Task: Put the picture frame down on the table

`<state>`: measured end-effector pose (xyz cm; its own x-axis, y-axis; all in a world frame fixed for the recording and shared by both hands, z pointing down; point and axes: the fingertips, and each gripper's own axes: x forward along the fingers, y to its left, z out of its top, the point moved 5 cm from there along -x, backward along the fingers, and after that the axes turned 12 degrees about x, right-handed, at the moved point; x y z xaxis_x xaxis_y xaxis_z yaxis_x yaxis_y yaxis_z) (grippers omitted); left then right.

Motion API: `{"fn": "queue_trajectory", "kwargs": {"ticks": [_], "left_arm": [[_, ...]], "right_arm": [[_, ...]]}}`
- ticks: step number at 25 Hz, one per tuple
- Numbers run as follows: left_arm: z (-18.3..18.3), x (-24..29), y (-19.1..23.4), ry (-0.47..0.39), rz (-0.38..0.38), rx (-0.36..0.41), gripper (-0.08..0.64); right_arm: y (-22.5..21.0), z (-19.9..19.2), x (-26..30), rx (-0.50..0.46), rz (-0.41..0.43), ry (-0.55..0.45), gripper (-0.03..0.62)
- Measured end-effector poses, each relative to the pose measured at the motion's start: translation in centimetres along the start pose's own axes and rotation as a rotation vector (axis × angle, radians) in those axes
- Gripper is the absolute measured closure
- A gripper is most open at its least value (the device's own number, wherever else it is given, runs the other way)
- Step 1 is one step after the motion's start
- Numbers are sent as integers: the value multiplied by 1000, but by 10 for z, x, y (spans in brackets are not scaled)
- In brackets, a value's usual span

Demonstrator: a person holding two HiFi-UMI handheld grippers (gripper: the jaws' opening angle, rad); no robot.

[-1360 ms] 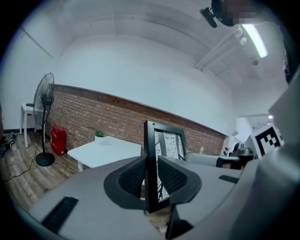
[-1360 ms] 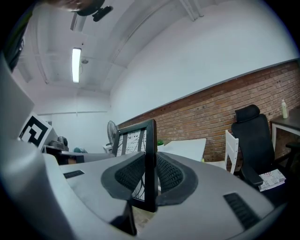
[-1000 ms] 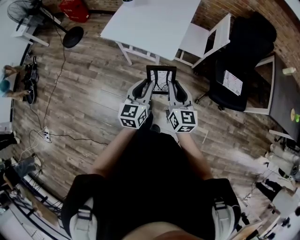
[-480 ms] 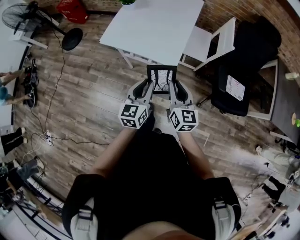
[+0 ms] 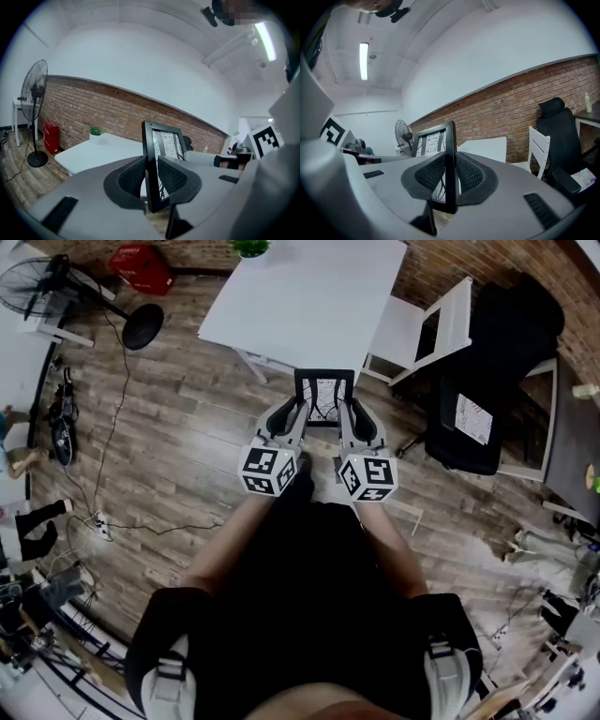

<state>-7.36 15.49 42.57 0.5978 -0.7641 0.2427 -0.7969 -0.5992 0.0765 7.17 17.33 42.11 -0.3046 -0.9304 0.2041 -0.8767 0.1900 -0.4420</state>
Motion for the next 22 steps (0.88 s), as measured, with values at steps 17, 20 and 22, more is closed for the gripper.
{"fn": "queue_trajectory", "kwargs": {"ticks": [17,20,22], "left_arm": [[9,18,37,-8,-49,18,472],[10,18,41,-12,-54,20,472],[12,19,42,-15,-57,21,472]], "right_arm": [[10,0,34,19,-43,-31,522],[13,0,35,17,-46,-33,523],[13,1,36,13,-46,-32,523]]}}
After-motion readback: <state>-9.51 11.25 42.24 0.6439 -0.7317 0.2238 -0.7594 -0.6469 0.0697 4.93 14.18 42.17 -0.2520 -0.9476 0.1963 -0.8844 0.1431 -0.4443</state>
